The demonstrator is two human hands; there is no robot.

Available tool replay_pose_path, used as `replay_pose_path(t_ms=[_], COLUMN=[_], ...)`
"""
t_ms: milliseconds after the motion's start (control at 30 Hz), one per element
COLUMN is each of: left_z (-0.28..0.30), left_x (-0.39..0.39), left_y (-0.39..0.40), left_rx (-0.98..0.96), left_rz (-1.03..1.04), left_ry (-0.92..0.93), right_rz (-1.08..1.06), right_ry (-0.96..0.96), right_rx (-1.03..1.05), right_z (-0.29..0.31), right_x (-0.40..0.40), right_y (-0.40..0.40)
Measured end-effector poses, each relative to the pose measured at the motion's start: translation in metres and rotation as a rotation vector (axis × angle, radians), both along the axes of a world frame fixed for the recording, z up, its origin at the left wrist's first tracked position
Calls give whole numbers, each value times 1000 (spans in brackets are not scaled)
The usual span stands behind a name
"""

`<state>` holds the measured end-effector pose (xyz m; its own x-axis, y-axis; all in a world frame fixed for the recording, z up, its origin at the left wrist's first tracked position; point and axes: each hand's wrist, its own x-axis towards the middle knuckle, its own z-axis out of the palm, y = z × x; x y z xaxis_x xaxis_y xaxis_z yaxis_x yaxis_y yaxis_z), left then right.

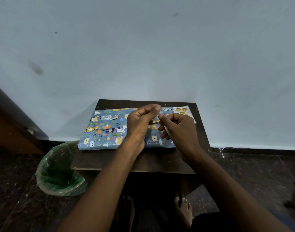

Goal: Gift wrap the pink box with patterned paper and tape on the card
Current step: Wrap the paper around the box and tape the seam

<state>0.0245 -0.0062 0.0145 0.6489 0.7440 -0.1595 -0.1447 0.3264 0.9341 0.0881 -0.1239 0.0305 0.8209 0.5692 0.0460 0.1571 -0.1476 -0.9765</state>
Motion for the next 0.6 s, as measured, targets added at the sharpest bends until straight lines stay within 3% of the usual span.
replay_pose_path(t_ms=[267, 467, 600], left_z=[2, 7, 8], left_x=[1, -4, -4], left_y=[-5, -6, -12], left_rx=[-1, 106, 147], left_rz=[3, -176, -180], left_ry=[-19, -18, -38], right_rz=[-46, -30, 7], right_ry=[28, 51, 58], right_rx=[-82, -97, -110], right_z=[2, 0, 2], right_x=[3, 5, 7], right_y=[-3, -10, -14])
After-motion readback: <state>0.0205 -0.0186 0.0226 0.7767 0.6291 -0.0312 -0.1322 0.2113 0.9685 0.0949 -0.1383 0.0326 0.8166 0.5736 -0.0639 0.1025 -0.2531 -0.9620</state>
